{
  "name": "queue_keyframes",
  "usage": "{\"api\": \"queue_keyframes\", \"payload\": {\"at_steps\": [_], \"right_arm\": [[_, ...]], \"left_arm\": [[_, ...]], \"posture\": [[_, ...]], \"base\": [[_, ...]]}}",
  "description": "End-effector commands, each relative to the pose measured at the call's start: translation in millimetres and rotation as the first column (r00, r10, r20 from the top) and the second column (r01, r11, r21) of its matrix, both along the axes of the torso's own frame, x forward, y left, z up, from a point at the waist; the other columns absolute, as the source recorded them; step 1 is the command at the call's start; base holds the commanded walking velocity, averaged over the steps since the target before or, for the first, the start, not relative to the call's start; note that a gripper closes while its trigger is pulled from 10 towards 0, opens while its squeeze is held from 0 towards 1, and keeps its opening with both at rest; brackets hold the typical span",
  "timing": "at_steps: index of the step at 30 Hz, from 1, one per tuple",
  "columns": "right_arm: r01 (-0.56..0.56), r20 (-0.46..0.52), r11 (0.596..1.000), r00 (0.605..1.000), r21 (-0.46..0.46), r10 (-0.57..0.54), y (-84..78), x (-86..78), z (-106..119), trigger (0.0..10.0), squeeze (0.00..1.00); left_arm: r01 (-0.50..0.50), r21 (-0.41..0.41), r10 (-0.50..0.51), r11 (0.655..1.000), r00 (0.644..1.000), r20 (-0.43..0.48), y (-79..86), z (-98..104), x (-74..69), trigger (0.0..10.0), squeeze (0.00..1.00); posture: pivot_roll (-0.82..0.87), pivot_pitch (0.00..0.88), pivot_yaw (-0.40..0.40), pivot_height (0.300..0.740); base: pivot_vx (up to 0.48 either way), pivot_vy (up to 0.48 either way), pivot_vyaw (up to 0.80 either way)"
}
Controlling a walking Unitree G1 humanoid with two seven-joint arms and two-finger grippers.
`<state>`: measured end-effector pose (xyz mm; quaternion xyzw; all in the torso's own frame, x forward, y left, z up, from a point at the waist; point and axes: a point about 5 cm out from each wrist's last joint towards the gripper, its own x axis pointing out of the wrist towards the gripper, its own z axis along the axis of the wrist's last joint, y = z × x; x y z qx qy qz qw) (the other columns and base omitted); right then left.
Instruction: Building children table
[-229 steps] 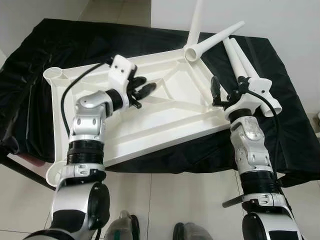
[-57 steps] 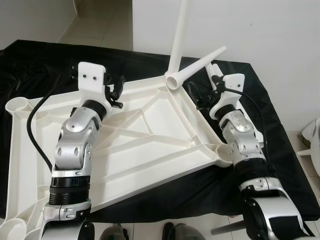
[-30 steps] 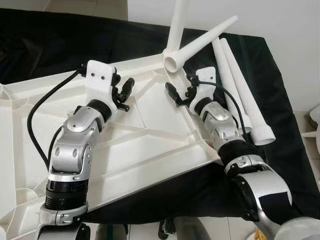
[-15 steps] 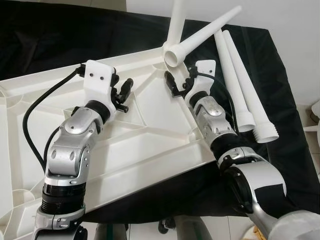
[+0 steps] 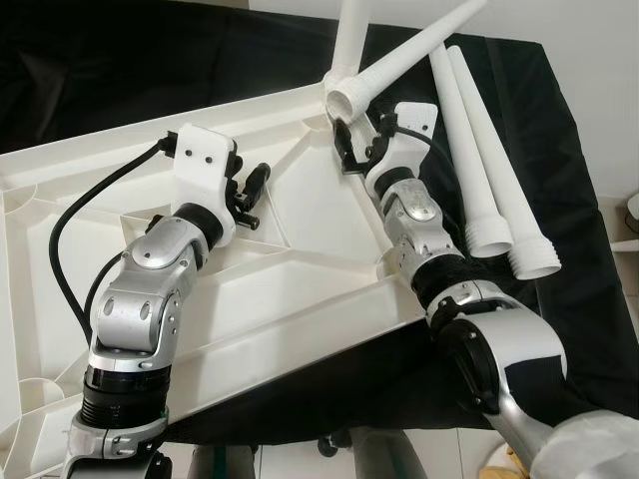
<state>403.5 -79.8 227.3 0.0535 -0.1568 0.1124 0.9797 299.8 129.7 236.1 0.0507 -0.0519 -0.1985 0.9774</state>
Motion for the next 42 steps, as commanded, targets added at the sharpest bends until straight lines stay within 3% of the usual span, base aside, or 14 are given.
{"api": "queue_keyframes", "payload": {"at_steps": [1,19,30,31,32,34,35,42], "right_arm": [[0.020,-0.016,0.999,1.000,0.027,-0.019,1.0,0.0,-4,10.0,0.00],[0.059,-0.033,0.986,0.998,0.158,-0.054,20.7,1.4,12,10.0,0.00],[0.075,-0.056,0.973,0.996,0.216,-0.065,23.8,3.0,17,10.0,0.00],[0.084,-0.063,0.970,0.995,0.228,-0.071,23.0,3.6,18,4.4,0.00],[0.096,-0.074,0.964,0.994,0.247,-0.080,21.5,4.4,19,1.3,0.00],[0.099,-0.078,0.962,0.994,0.254,-0.082,20.9,4.6,19,1.3,0.00],[0.105,-0.084,0.959,0.993,0.263,-0.086,20.1,4.8,18,0.0,0.00],[0.122,-0.106,0.950,0.990,0.289,-0.095,16.4,6.0,17,0.0,0.00]], "left_arm": [[0.028,0.006,-0.028,1.000,1.000,-0.011,-2.9,-2,-4.7,10.0,0.00],[0.040,0.009,-0.039,0.999,0.999,-0.024,-6.2,-2,-9.4,10.0,0.00],[0.035,0.011,-0.035,0.999,0.999,-0.030,-5.2,-2,-12.8,10.0,0.00],[0.035,0.012,-0.035,0.999,0.999,-0.031,-5.4,-2,-13.3,10.0,0.00],[0.036,0.013,-0.036,0.999,0.999,-0.032,-5.8,-2,-14.0,10.0,0.00],[0.036,0.014,-0.036,0.999,0.999,-0.032,-6.0,-2,-14.2,10.0,0.00],[0.036,0.014,-0.036,0.999,0.999,-0.033,-6.1,-2,-14.5,10.0,0.00],[0.034,0.015,-0.034,0.999,0.999,-0.035,-5.6,-3,-15.6,10.0,0.00]], "posture": [[0.19,0.287,-0.046,0.740],[0.22,0.304,-0.042,0.740],[0.24,0.306,-0.045,0.740],[0.24,0.307,-0.044,0.740],[0.24,0.308,-0.044,0.740],[0.24,0.308,-0.044,0.740],[0.24,0.307,-0.045,0.740],[0.24,0.305,-0.047,0.740]], "base": [[0.000,0.000,0.00],[0.000,0.000,0.00],[0.000,0.000,0.00],[0.000,0.000,0.00],[0.000,0.000,0.00],[0.000,0.000,0.00],[0.000,0.000,0.00],[0.000,0.000,0.00]]}}
